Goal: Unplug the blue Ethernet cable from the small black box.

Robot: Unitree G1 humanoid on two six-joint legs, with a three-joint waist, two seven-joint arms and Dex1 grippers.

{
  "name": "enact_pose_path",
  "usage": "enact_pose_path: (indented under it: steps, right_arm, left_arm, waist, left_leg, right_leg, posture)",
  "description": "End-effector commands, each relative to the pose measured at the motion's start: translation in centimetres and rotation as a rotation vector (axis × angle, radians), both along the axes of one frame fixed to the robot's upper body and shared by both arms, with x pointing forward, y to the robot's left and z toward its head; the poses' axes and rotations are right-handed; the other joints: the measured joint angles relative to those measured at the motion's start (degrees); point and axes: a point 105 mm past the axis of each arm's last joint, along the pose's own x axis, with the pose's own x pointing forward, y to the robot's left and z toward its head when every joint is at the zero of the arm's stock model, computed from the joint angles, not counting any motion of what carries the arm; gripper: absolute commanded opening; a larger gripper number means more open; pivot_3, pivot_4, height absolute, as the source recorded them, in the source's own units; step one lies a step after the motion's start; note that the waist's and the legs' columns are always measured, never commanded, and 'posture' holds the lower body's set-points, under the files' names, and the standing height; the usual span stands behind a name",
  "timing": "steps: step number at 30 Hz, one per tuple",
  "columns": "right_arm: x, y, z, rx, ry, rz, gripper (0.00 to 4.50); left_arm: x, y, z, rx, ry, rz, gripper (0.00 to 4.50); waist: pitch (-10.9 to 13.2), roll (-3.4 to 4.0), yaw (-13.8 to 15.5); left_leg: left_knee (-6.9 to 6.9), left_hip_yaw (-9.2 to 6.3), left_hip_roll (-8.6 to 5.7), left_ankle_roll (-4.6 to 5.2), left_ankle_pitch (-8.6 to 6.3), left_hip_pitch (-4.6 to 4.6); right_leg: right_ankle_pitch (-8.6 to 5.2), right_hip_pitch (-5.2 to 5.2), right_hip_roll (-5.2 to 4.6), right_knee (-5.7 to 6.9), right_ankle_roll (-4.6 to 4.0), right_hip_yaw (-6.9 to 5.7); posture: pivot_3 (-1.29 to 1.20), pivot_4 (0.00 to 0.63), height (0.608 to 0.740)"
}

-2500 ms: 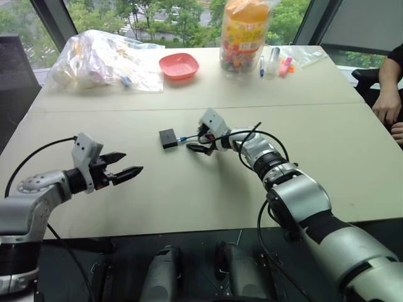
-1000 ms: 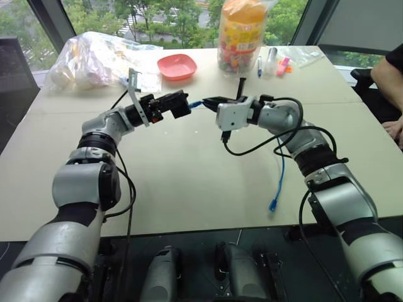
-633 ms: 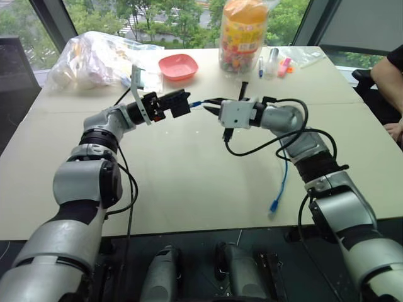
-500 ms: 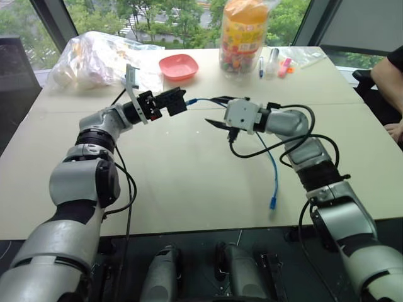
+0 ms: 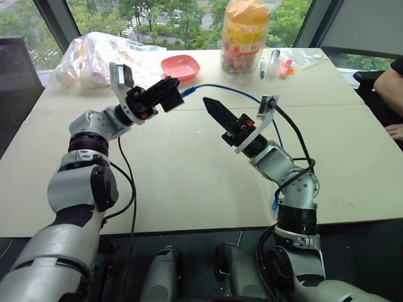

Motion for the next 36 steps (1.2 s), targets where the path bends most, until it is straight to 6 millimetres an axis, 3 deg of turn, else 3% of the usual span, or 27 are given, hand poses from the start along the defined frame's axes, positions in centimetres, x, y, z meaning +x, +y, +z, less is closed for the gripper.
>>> enact_pose_path:
  steps: [1,27,30,35,36]
  right_arm:
    - [-0.9,0.5,1.7,0.022,-0.060,0.002,3.41]
    - [0.0,2.0,0.7,-0.040,-0.070,-0.041,3.41]
    - [0.0,2.0,0.7,-0.039,-0.072,-0.039,2.61]
    - [-0.2,2.6,0.4,-0.056,-0.073,-0.017,0.04]
    - [-0.2,2.8,0.4,-0.062,-0.072,-0.014,0.04]
  left_arm:
    - [-0.7,-0.7,1.9,-0.031,-0.067,-0.046,0.55]
    - [-1.1,-2.2,0.4,-0.026,-0.038,-0.065,0.55]
    - [-1.1,-2.2,0.4,-0.028,-0.036,-0.063,0.55]
    - [-1.0,-2.2,0.4,-0.030,-0.035,-0.057,0.55]
    - [-0.9,-2.3,0.5,-0.032,-0.035,-0.053,0.55]
  waist:
    - [0.0,0.00,-0.1]
    - [0.0,0.00,-0.2]
    - [0.0,0.00,-0.2]
    - [0.0,0.00,-0.2]
    - [0.0,0.00,-0.2]
  left_leg:
    - [0.00,-0.01,-0.02,0.01,-0.01,-0.04]
    - [-0.01,-0.04,-0.09,0.06,-0.02,-0.06]
    - [-0.01,-0.04,-0.08,0.06,-0.02,-0.06]
    - [-0.01,-0.05,-0.08,0.06,-0.02,-0.06]
    - [-0.01,-0.05,-0.07,0.06,-0.03,-0.06]
  right_leg:
    - [0.00,-0.02,0.00,-0.02,0.00,0.00]
    - [-0.04,-0.06,0.05,0.00,0.08,0.01]
    - [-0.04,-0.06,0.05,0.00,0.07,0.01]
    - [-0.05,-0.06,0.05,0.00,0.09,0.01]
    - [-0.05,-0.06,0.05,0.00,0.09,0.00]
  posture:
    - [0.00,0.150,0.740]
    - [0.00,0.150,0.740]
    - [0.00,0.150,0.740]
    - [0.00,0.150,0.740]
    - [0.00,0.150,0.740]
